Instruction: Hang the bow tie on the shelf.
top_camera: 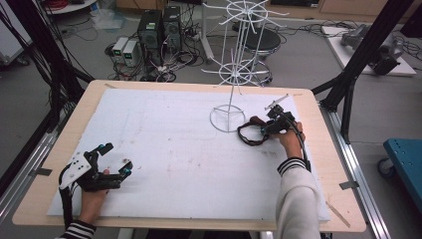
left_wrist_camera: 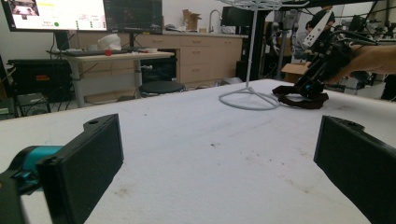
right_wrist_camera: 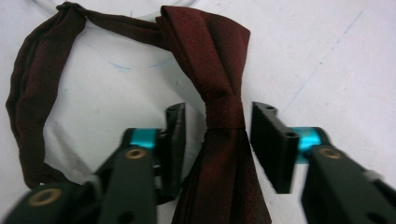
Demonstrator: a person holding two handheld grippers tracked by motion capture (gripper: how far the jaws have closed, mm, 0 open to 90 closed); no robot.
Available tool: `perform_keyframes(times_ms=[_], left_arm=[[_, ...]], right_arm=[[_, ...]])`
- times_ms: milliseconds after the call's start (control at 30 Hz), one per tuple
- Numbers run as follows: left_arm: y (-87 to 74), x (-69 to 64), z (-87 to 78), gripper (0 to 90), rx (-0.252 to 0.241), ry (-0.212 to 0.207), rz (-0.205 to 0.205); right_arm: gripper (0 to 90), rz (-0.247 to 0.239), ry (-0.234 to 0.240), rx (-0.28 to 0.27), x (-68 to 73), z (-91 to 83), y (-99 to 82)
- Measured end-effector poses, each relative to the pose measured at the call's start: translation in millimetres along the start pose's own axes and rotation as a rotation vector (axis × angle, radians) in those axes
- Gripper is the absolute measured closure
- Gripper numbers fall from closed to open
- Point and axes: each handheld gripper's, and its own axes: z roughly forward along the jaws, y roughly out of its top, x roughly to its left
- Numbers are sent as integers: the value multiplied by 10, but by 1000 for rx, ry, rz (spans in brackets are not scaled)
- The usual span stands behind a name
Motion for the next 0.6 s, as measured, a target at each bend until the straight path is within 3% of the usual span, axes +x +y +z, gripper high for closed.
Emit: perform_keyframes(times_ms=[100, 200, 600], left_arm=[[-1, -4, 0, 18, -1, -1, 0], [-1, -3, 0, 18, -1, -1, -2], [-1, -5, 1, 18, -2, -2, 1]], right_arm=[[733, -4, -7, 3, 17, -11, 14], [749, -21, -7, 15, 21, -12, 16], [750, 2, 9, -54, 37, -163, 13]])
